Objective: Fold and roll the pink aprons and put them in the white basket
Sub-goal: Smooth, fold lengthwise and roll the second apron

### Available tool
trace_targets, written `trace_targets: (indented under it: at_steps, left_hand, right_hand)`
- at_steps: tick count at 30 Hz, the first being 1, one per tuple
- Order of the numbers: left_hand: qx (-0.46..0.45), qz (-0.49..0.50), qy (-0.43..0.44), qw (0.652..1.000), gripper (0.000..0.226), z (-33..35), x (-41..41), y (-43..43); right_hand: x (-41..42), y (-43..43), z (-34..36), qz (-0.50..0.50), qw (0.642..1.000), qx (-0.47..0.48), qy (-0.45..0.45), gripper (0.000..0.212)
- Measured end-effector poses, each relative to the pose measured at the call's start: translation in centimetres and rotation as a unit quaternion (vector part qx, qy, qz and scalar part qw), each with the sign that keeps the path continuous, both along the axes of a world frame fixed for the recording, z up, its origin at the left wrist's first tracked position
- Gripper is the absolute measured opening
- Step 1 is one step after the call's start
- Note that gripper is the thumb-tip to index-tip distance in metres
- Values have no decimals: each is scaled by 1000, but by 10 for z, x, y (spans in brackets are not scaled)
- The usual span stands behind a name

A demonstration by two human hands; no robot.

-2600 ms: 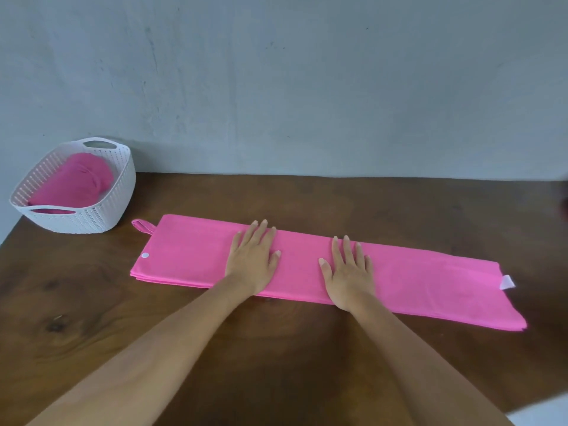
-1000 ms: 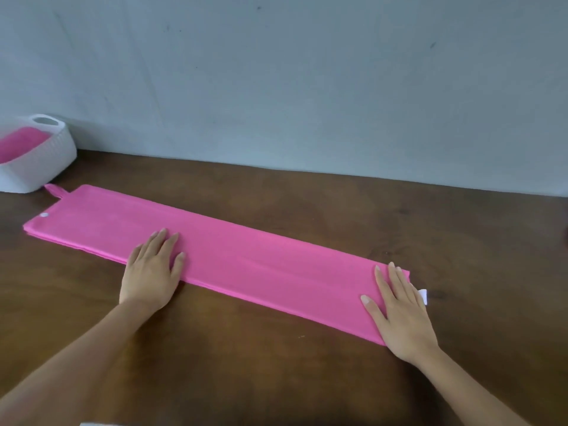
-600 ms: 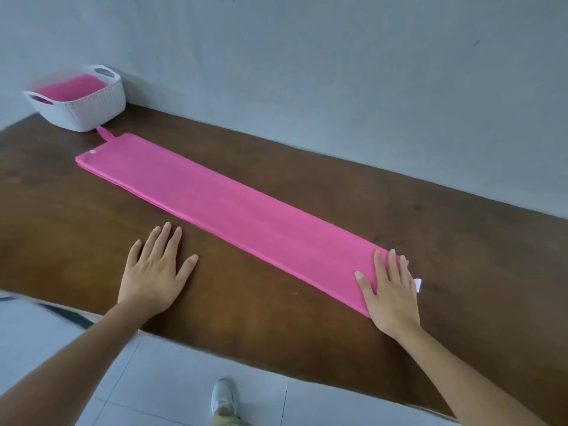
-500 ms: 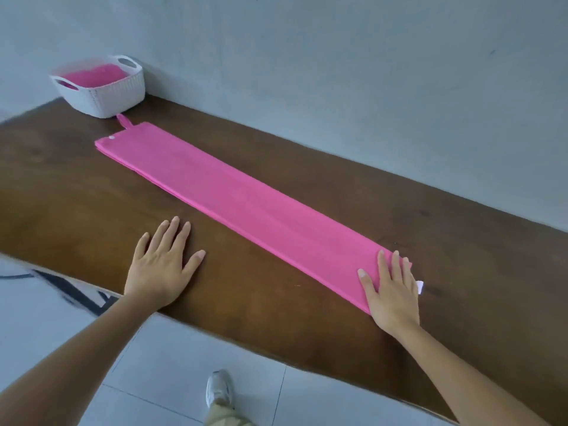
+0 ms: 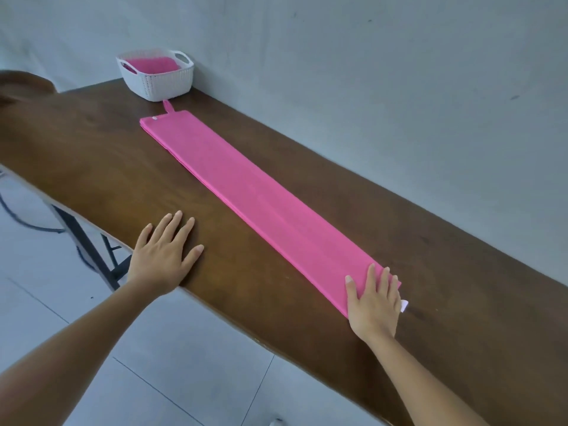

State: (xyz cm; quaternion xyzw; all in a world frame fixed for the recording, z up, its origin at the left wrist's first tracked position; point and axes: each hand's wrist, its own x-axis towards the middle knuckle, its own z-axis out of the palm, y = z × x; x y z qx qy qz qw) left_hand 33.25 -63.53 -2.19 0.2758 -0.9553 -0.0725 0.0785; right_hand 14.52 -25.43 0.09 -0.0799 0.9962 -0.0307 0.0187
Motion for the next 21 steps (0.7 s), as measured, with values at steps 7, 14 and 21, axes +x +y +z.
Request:
trace_targets:
  at_steps: [7,14,21]
  left_hand:
    - [23,87,4,996,83,-4,11,51]
    - [71,189,37,979,84,2,-1,152]
    - [84,162,75,980,61,14,-47,267]
  right_hand:
    - [-1,0,-3,16,999,-35,4,92]
    - [-13,21,3,90,991,-65,-77,79]
    - [-44,93,12,267,940,-169,-125,66]
